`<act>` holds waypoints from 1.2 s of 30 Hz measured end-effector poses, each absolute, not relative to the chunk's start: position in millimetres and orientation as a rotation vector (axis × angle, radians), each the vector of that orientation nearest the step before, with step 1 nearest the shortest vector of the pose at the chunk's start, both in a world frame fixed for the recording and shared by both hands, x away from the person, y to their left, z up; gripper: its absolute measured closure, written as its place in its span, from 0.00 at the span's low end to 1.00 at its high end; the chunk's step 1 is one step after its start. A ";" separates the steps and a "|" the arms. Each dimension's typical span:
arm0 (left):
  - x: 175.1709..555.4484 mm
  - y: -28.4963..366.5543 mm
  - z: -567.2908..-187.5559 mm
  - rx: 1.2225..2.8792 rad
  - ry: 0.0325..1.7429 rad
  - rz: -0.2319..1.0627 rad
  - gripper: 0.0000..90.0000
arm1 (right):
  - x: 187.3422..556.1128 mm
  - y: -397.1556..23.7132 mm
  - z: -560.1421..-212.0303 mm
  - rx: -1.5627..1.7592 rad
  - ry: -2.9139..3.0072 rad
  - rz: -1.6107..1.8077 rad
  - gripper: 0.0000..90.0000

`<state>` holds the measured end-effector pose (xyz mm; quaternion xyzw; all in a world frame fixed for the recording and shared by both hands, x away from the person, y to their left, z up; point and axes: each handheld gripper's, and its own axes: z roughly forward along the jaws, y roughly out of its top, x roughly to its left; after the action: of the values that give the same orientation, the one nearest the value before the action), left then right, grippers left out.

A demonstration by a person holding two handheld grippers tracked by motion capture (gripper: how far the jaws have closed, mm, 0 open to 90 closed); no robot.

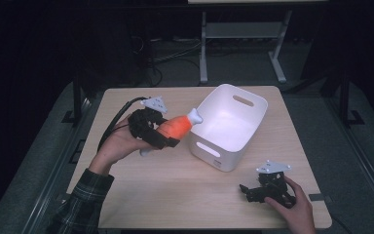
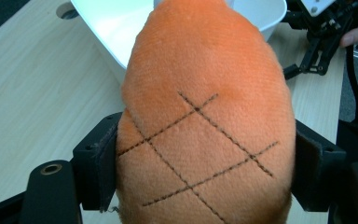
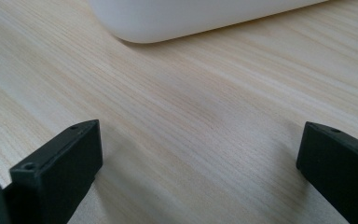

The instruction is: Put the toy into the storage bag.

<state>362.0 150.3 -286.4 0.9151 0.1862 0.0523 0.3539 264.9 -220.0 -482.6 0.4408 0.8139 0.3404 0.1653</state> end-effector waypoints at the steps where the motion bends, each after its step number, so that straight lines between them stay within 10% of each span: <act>1: 362.0 150.3 -286.4 2.366 0.482 0.135 0.26 | 264.9 -220.0 -482.6 1.256 2.319 0.970 0.00; 36: 411.2 92.8 -266.4 2.369 0.514 0.182 0.26 | 264.7 -219.9 -482.4 1.259 2.319 0.967 0.00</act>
<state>411.2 92.8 -266.4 0.9137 0.1981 0.0703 0.3478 264.7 -219.9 -482.4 0.4419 0.8138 0.3395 0.1649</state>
